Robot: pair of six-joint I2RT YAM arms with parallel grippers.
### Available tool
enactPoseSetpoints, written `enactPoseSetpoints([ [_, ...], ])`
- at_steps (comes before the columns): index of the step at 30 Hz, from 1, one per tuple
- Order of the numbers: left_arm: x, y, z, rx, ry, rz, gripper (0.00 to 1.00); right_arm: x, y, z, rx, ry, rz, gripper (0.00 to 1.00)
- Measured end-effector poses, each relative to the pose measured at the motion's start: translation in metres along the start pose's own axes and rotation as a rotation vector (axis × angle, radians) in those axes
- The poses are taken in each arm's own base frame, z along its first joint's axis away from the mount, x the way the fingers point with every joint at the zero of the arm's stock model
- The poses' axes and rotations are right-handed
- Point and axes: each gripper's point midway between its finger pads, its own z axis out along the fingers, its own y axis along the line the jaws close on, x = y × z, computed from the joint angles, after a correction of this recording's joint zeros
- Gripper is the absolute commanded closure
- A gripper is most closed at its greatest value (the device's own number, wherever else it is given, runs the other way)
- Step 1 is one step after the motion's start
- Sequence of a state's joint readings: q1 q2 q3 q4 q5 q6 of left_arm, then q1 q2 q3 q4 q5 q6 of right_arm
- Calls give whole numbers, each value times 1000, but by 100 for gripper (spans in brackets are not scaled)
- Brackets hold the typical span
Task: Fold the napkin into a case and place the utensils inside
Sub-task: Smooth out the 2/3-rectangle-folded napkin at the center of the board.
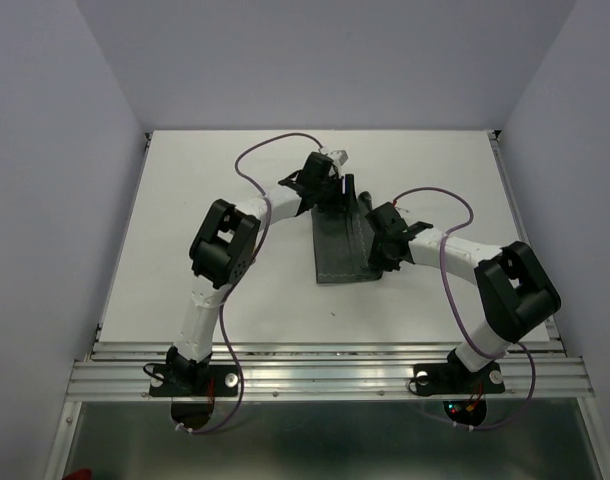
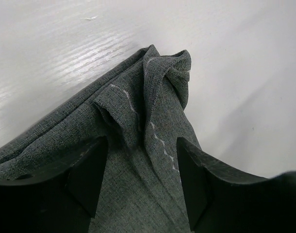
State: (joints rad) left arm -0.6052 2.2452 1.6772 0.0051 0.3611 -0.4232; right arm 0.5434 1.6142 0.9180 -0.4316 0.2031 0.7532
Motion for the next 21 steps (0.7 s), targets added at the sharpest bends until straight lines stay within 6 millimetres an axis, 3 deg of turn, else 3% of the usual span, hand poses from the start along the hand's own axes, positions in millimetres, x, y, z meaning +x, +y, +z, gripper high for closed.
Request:
enactPoseSetpoints([
  [3,-6,0,-5,-12,-17,-3,15,0,0,0,0,0,0,83],
  [13,-29,-6,-10,3,-70,-81,14,1,0,-1,-8,-7,6,83],
  [19,-89,-29,-4,21,-169,-37,7,1,0,-1,-10,-7,5,82],
  [21,-97,-30,-2,7,-183,-25,6,1,0,-1,-9,-7,5,82],
])
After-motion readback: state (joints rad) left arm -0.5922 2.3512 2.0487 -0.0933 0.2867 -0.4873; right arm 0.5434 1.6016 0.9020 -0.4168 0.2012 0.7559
